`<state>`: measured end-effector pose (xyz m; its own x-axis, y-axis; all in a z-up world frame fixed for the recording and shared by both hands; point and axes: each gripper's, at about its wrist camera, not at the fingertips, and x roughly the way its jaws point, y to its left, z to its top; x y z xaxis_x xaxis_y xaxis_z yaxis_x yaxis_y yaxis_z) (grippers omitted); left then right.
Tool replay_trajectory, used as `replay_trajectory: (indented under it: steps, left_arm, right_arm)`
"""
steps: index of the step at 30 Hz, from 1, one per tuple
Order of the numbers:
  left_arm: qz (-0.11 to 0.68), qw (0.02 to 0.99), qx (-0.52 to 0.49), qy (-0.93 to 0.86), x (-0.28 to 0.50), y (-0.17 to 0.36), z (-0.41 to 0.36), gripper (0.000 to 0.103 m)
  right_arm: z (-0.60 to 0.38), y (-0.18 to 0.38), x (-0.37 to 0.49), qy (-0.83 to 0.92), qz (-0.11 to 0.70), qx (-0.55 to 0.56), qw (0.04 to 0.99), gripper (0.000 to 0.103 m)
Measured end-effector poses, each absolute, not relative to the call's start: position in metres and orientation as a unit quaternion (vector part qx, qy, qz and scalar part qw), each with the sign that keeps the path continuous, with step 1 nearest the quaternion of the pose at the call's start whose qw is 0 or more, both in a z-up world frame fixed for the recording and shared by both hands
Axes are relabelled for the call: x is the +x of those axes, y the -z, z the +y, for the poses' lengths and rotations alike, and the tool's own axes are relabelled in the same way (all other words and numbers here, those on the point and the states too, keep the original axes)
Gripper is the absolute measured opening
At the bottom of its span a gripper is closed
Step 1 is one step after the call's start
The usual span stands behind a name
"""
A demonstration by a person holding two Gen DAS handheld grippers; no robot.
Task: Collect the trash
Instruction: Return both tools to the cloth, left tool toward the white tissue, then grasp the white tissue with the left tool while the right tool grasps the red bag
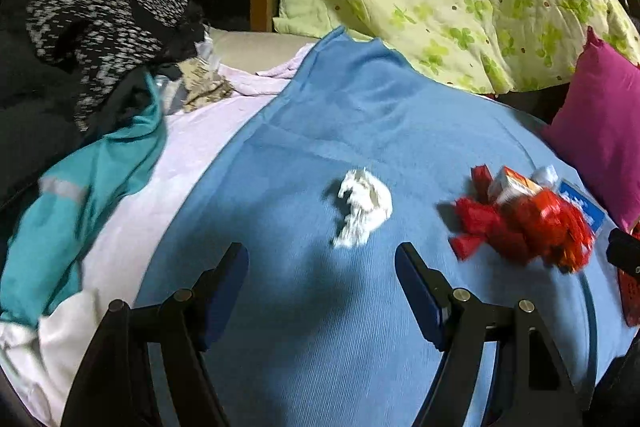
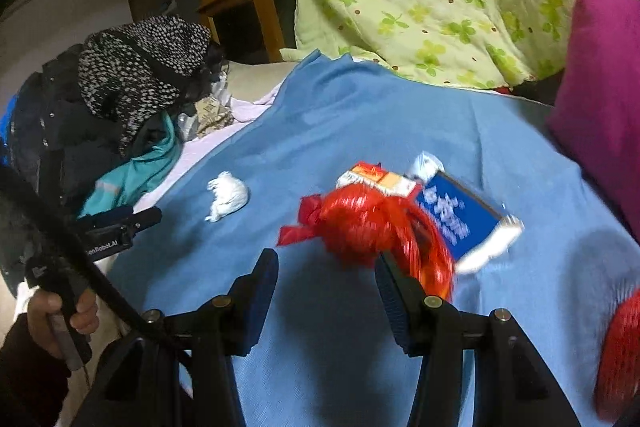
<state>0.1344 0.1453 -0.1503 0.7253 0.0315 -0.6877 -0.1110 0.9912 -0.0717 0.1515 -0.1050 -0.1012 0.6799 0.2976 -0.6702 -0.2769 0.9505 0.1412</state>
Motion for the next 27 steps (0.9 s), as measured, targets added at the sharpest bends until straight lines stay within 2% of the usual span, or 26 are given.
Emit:
replay_trajectory:
  steps: [4, 6, 13, 14, 16, 17, 18, 21, 27]
  left_arm:
    - [0.380, 0.923, -0.053, -0.025, 0.173, 0.156, 0.142, 0.076]
    - [0.393, 0.918, -0.053, -0.012, 0.192, 0.160, 0.140, 0.076]
    - [0.433, 0.896, -0.098, 0.017, 0.239, 0.185, 0.142, 0.076]
    - [0.438, 0.892, -0.108, 0.021, 0.243, 0.189, 0.142, 0.073]
    - [0.448, 0.886, -0.117, 0.032, 0.247, 0.196, 0.139, 0.052]
    - [0.457, 0.880, -0.121, 0.040, 0.250, 0.200, 0.137, 0.038]
    - [0.466, 0.875, -0.124, 0.045, 0.252, 0.205, 0.134, 0.034]
    - [0.461, 0.879, -0.112, 0.040, 0.251, 0.207, 0.127, 0.029]
    - [0.442, 0.890, -0.097, 0.055, 0.225, 0.190, 0.109, 0.027]
  right_arm:
    - [-0.102, 0.110, 0.188, -0.151, 0.370, 0.011, 0.917, 0.060]
    - [-0.102, 0.115, 0.205, -0.153, 0.372, 0.012, 0.916, 0.068]
    - [-0.101, 0.143, 0.250, -0.169, 0.411, 0.004, 0.896, 0.069]
    - [-0.100, 0.147, 0.252, -0.169, 0.418, 0.000, 0.893, 0.069]
    - [-0.100, 0.155, 0.254, -0.165, 0.427, -0.002, 0.889, 0.066]
    - [-0.102, 0.159, 0.253, -0.165, 0.431, 0.001, 0.887, 0.054]
    - [-0.104, 0.162, 0.251, -0.168, 0.435, 0.006, 0.885, 0.051]
    - [-0.112, 0.166, 0.243, -0.163, 0.433, 0.021, 0.886, 0.046]
    - [-0.138, 0.150, 0.210, -0.161, 0.414, 0.076, 0.893, 0.045]
